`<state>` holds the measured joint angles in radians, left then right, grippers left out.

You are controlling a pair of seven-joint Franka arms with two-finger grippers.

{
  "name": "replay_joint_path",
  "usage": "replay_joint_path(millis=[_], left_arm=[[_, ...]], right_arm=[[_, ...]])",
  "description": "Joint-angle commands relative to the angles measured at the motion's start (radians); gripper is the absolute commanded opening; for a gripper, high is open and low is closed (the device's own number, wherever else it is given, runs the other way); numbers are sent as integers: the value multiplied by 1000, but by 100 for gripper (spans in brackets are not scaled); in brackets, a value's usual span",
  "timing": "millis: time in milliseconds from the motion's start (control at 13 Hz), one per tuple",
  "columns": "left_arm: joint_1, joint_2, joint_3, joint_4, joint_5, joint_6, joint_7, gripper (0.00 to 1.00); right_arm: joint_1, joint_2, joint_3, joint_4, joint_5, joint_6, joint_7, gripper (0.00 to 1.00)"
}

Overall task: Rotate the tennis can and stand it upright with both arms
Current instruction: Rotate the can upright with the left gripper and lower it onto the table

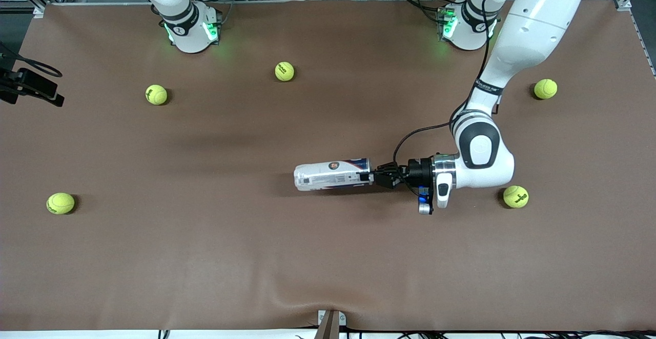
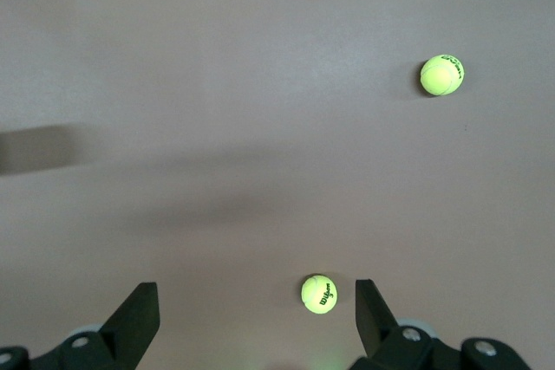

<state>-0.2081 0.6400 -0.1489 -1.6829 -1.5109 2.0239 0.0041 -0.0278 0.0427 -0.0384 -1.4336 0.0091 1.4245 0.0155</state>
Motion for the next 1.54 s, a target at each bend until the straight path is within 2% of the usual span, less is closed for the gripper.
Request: replay_joint_path(millis=[0, 77, 308, 692, 1000, 1231, 1462], left_arm=[[-33, 3, 5, 78, 34, 53, -152, 0], [-52, 3, 9, 98, 37, 79, -205, 0], [-103, 1, 11, 169, 176, 162, -428, 0], [-165, 7, 12, 281, 440, 167, -797, 0], [-227, 13, 12, 364, 732, 167, -1114, 0], [-279, 13, 15, 373, 891, 165, -1281, 0], [-347, 15, 15, 384, 1108, 164, -1417, 0]], right_arm=[[3, -6, -1, 7, -11, -3, 6, 100], [3, -6, -1, 7, -11, -4, 7, 100], [3, -4, -1, 7, -11, -3, 7, 100], [5, -4, -1, 7, -11, -3, 9, 100], [8, -4, 0, 7, -11, -3, 9, 100], [9, -4, 0, 7, -11, -3, 9, 100], [17, -3, 0, 7, -12, -3, 11, 100]])
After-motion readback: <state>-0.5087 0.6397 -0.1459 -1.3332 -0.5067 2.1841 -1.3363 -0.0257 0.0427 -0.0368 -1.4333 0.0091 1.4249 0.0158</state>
